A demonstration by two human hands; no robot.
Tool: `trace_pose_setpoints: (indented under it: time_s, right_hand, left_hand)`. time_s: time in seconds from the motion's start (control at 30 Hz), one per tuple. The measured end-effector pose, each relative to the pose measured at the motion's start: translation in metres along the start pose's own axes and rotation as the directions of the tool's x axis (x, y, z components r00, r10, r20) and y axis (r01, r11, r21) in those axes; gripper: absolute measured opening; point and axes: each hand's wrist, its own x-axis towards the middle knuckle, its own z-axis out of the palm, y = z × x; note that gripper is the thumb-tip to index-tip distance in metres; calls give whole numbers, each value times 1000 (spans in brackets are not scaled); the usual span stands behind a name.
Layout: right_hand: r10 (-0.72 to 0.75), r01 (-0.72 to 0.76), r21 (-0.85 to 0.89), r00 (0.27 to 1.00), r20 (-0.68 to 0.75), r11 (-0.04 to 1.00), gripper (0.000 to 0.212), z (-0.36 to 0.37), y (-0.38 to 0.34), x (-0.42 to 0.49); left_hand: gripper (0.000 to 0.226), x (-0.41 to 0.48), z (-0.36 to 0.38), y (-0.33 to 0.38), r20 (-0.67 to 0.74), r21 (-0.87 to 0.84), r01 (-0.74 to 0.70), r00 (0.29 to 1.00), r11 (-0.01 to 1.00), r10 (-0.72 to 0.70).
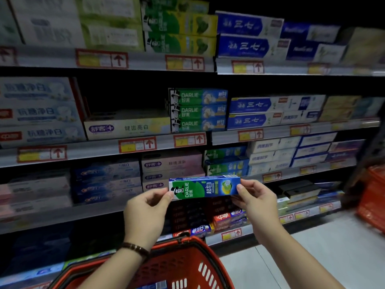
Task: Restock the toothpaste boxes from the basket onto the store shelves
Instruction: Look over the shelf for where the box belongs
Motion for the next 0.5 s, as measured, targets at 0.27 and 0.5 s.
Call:
trace_pose_setpoints:
  time_s: [0.27, 0.5]
  right_hand:
    - [-47, 49, 10, 991, -125, 999, 14, -1, 17, 66]
    - [-81, 91, 40, 975, -208, 995, 17, -3, 26, 115]
  left_hand:
    - [4, 35, 56, 1, -43, 82, -54, 997, 995, 58]
    - [3, 66, 103, -3, -45, 102, -47, 998, 994, 52]
